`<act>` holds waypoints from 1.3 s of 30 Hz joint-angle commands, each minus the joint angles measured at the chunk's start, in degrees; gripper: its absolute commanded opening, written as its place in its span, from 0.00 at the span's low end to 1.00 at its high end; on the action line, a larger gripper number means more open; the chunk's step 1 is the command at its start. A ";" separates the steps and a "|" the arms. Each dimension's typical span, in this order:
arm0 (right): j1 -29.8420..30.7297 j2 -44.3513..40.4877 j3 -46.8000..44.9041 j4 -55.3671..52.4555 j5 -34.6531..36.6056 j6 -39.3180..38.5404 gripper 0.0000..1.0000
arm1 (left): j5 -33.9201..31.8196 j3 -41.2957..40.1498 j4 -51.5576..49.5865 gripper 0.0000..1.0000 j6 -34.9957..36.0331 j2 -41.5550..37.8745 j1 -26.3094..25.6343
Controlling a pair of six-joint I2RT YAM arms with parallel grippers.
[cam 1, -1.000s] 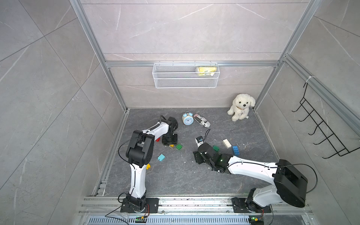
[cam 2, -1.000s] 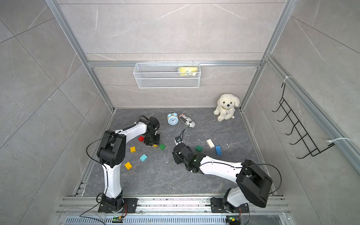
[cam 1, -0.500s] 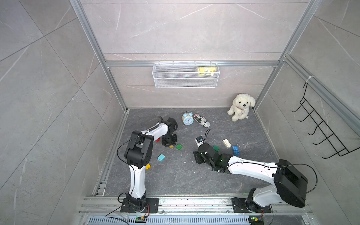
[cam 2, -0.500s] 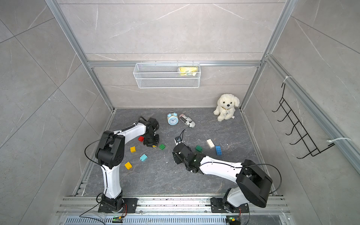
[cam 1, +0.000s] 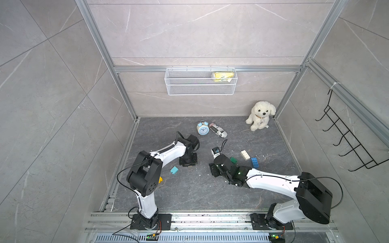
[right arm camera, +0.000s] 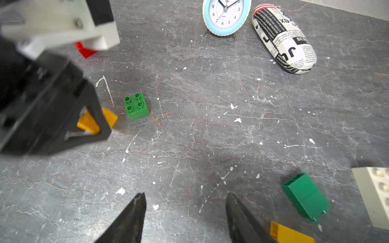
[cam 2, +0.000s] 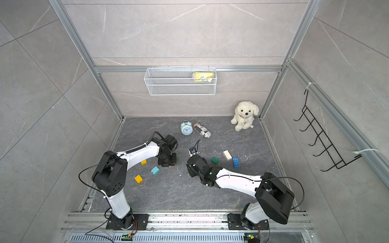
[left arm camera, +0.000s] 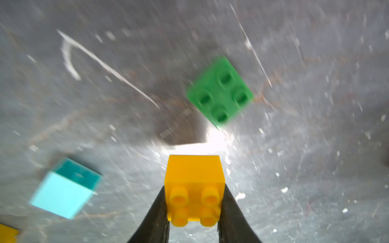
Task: Assemble the letter h with lego
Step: Pick up the lego brick from the center of the board, then place the lego brick at the center of the board, then pick up the lego brick from the center of the board.
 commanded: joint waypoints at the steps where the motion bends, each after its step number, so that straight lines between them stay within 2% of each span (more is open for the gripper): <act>1: -0.47 0.16 0.00 -0.59 1.24 0.66 0.64 | -0.13 -1.12 1.29 0.16 -6.91 -0.12 -1.91; 8: -0.95 0.17 -0.10 -0.77 1.09 1.00 0.64 | -0.90 2.29 0.59 0.30 -10.83 6.10 -4.94; 14: -1.25 0.17 -0.21 -0.59 0.44 1.04 0.64 | 0.47 4.53 0.60 0.57 -11.72 8.38 -5.19; 16: -1.38 0.17 -0.31 -0.47 -0.03 1.02 0.64 | 0.27 5.55 0.14 0.70 -11.52 7.62 -5.20; 18: -1.40 -0.05 -0.45 -0.43 0.01 1.12 0.64 | -0.54 7.46 -1.74 0.75 -10.67 6.77 -5.19; 21: -1.56 -0.40 -0.64 -0.20 -0.07 1.21 0.64 | -2.33 11.79 -6.90 0.76 -6.95 6.53 -5.04; 26: -1.76 -0.88 -1.02 0.16 -0.16 1.43 0.64 | -7.98 17.86 -13.70 0.74 4.89 8.44 -4.18; 29: -1.91 -1.23 -1.31 0.49 -0.42 1.52 0.64 | -4.69 19.80 -14.30 0.75 13.78 10.90 -1.20; 32: -2.12 -1.67 -1.92 1.29 -0.87 1.48 0.64 | -6.82 22.48 -13.43 0.73 19.85 12.97 0.37; 34: -2.16 -1.59 -2.05 1.36 -1.13 1.48 0.64 | -5.97 22.60 -11.60 0.74 24.16 13.35 0.76; 39: -2.45 -1.50 -1.97 1.28 -1.45 1.50 0.65 | -2.63 21.86 -9.13 0.75 29.48 14.14 2.89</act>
